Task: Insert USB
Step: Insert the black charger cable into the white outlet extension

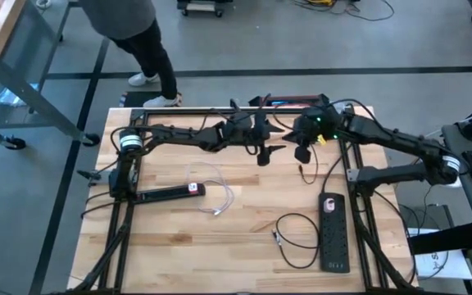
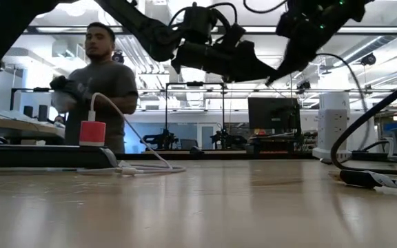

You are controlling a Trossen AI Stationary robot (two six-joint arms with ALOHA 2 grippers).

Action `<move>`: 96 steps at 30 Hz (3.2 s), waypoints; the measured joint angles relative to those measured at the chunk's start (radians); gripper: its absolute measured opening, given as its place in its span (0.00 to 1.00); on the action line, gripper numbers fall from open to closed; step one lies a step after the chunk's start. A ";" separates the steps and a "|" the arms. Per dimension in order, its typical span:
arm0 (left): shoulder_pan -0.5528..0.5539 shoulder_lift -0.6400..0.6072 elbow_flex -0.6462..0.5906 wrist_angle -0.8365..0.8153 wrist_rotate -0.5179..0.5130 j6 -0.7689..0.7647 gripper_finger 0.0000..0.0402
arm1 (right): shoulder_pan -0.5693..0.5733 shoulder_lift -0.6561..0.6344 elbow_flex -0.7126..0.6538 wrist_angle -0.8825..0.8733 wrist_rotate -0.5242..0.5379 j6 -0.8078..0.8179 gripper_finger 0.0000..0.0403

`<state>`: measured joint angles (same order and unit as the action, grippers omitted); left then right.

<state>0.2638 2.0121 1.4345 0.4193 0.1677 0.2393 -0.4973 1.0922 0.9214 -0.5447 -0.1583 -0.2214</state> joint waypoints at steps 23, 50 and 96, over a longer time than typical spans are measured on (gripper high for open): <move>0.003 -0.086 -0.001 -0.139 -0.124 0.010 0.02 | 0.002 0.096 0.140 0.006 -0.086 0.049 0.08; 0.040 -0.295 -0.256 -0.095 -0.185 0.048 0.01 | -0.373 0.158 0.355 -0.551 0.544 0.650 0.63; -0.104 -0.311 -0.278 -0.227 -0.148 0.051 0.01 | -0.627 0.867 0.836 -1.042 0.418 1.028 0.90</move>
<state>0.1596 1.7012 1.1564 0.1921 0.0193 0.2901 -1.1242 1.9587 1.7573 -1.5868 0.2597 0.8063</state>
